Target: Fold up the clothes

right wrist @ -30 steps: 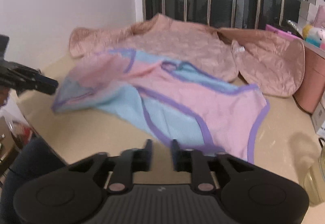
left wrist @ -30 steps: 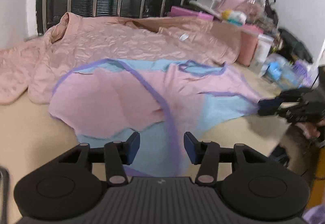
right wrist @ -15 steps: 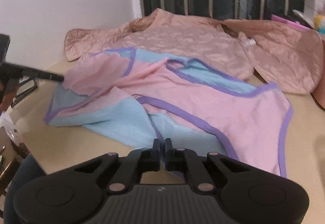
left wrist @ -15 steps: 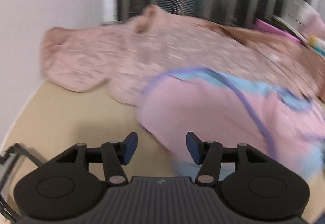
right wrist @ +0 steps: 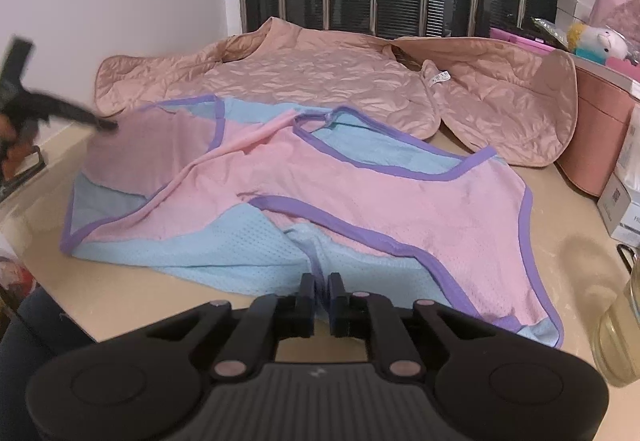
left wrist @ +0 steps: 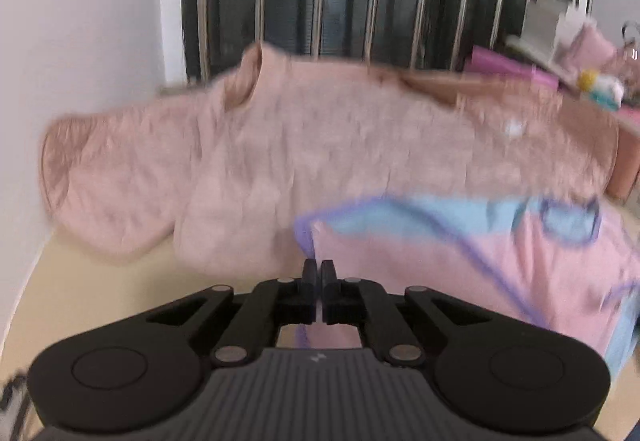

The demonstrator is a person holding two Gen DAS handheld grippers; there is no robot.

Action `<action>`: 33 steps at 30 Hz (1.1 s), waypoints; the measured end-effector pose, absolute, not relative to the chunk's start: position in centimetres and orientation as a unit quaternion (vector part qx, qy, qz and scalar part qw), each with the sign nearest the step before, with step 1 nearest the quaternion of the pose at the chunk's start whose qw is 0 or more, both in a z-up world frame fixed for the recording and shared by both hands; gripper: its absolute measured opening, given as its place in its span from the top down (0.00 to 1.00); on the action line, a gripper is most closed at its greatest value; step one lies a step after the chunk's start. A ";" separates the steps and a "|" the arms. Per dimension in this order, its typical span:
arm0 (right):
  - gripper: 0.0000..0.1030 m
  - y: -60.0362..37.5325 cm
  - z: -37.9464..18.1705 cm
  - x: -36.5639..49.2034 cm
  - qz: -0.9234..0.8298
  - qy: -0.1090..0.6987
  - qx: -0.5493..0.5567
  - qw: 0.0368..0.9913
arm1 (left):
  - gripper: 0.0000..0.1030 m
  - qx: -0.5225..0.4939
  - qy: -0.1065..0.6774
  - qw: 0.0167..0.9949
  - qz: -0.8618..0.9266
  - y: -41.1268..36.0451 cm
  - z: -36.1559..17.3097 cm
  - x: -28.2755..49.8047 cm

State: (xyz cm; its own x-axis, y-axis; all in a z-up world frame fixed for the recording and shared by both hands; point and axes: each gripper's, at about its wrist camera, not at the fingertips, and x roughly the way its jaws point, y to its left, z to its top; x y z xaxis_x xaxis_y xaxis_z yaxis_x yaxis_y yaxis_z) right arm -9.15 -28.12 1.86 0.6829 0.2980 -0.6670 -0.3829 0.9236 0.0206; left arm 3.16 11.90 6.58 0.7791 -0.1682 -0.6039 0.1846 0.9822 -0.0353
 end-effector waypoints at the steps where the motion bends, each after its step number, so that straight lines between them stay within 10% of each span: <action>1: 0.92 -27.9 1.9 -9.2 0.186 0.351 -0.062 0.916 | 0.98 0.031 0.328 0.939 -0.096 11.2 6.4 4.0; 3: 0.92 -28.0 1.9 -9.1 0.188 0.351 -0.057 0.916 | 0.93 0.072 0.345 0.932 -0.082 9.9 5.7 5.4; 5: 0.92 -28.1 1.9 -9.0 0.189 0.351 -0.053 0.916 | 0.56 0.084 0.362 0.926 -0.059 10.2 5.1 5.5; 7: 0.92 -28.1 1.8 -9.1 0.186 0.350 -0.056 0.916 | 0.40 0.058 0.375 0.923 -0.062 11.7 4.7 4.3; 13: 0.92 -28.1 1.8 -9.3 0.189 0.347 -0.057 0.917 | 0.43 0.007 0.397 0.915 -0.067 13.3 2.5 2.6; 15: 0.92 -28.0 1.7 -9.3 0.188 0.344 -0.058 0.918 | 0.67 0.022 0.391 0.918 -0.062 12.4 1.9 2.5; 16: 0.92 -27.8 1.7 -9.4 0.186 0.343 -0.062 0.919 | 0.99 0.049 0.382 0.921 -0.059 11.8 2.0 2.1; 27: 0.92 -26.4 2.0 -11.4 0.208 0.350 -0.096 0.908 | 0.98 0.104 0.387 0.916 -0.024 14.9 2.9 -1.9; 33: 0.71 -26.3 4.7 -11.5 0.256 0.326 -0.061 0.908 | 0.70 0.100 0.339 0.934 -0.058 11.0 6.1 -4.5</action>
State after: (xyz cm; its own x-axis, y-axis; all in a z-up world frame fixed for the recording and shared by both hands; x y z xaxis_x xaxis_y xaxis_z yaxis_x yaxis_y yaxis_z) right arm -11.52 -26.30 4.71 0.6568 0.4245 -0.6232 -0.5046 0.8616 0.0551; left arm -4.52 11.04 6.07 0.7638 -0.0416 -0.6441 0.1767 0.9733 0.1466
